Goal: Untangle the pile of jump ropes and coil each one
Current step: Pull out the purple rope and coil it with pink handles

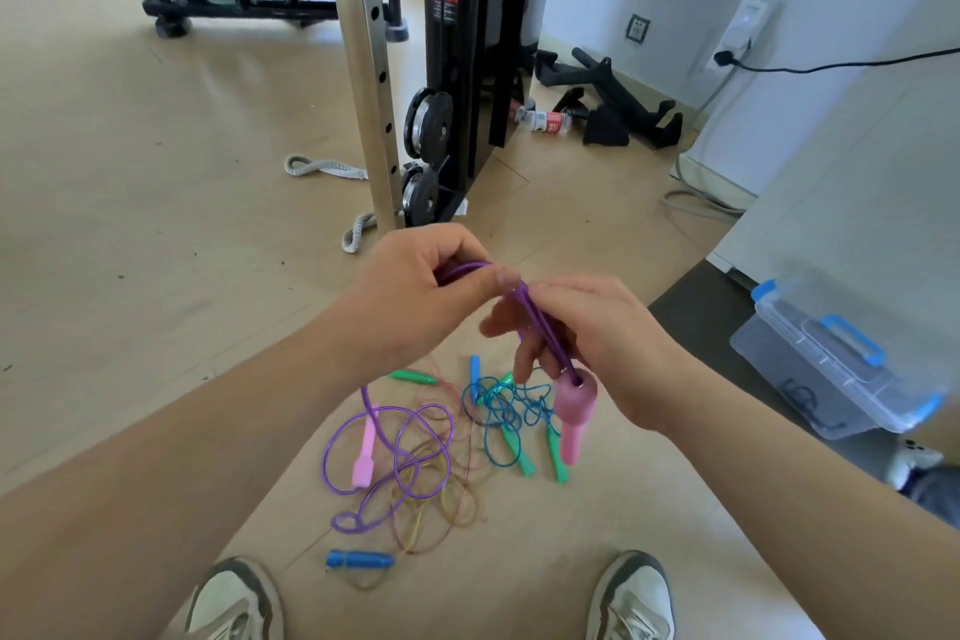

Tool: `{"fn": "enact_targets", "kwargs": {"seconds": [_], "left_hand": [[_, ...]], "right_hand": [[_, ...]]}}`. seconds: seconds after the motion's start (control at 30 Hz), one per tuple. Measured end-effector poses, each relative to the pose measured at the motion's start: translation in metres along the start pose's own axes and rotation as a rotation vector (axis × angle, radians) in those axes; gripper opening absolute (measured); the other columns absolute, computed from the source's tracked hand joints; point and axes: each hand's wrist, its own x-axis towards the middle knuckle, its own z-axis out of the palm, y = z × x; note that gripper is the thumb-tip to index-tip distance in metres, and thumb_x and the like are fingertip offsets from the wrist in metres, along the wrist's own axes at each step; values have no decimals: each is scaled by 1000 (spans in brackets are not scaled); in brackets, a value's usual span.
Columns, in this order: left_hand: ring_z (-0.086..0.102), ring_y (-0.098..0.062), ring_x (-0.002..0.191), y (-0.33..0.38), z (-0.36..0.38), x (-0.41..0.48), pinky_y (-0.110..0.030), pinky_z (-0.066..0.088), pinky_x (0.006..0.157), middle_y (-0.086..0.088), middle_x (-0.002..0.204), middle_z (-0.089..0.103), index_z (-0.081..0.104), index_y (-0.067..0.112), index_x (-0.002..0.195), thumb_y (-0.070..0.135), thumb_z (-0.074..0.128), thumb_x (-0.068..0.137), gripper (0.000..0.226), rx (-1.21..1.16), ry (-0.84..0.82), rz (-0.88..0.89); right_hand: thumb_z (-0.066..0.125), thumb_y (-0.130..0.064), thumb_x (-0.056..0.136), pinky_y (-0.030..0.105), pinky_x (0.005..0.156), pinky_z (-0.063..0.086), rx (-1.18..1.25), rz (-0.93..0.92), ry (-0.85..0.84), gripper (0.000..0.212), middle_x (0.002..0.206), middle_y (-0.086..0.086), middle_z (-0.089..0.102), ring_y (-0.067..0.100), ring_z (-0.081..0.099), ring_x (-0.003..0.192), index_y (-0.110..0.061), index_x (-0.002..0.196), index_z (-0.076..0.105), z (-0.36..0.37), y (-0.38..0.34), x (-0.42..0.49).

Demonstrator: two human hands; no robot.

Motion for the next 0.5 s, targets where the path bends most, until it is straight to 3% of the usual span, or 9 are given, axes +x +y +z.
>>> {"fn": "enact_targets", "kwargs": {"seconds": [0.1,0.17,0.23,0.3,0.43,0.5], "left_hand": [[63,-41,77,-9,-1,2,-50,57,73,-23,82,69,72,12,85,38,77,88,26,-93,-4,-45],[54,-32,66,-15,0,1,-41,52,64,-20,76,65,72,13,87,42,65,96,31,-135,-54,-129],[48,-18,58,-21,5,-1,-31,44,56,-5,63,58,66,9,82,41,53,103,40,-177,-110,-220],[47,-17,52,-26,14,-6,-28,44,53,1,60,56,62,7,83,38,47,106,42,-182,-155,-284],[54,-14,50,-28,37,-23,-27,50,57,-4,68,63,64,25,106,38,39,108,29,3,-335,-382],[58,-17,51,-21,49,-32,-32,54,61,-6,70,66,61,28,111,36,40,108,24,20,-459,-410]], "right_hand": [[39,-12,105,36,58,37,146,-13,-69,34,95,26,75,27,56,58,9,100,65,7,-1,0],[35,-12,106,31,56,38,329,10,-88,35,91,28,72,24,54,55,7,101,64,8,-4,-1],[32,-16,109,28,58,41,471,30,-101,37,88,22,71,22,54,57,3,101,63,9,-7,-3],[31,-20,111,28,58,42,552,34,-69,37,88,20,72,21,57,60,1,102,60,11,-9,-2],[37,-25,112,32,66,49,620,46,90,34,107,23,76,31,76,86,2,108,57,10,-7,5],[43,-28,110,37,76,57,414,62,176,34,104,15,78,32,76,94,0,110,61,8,-1,7]]}}
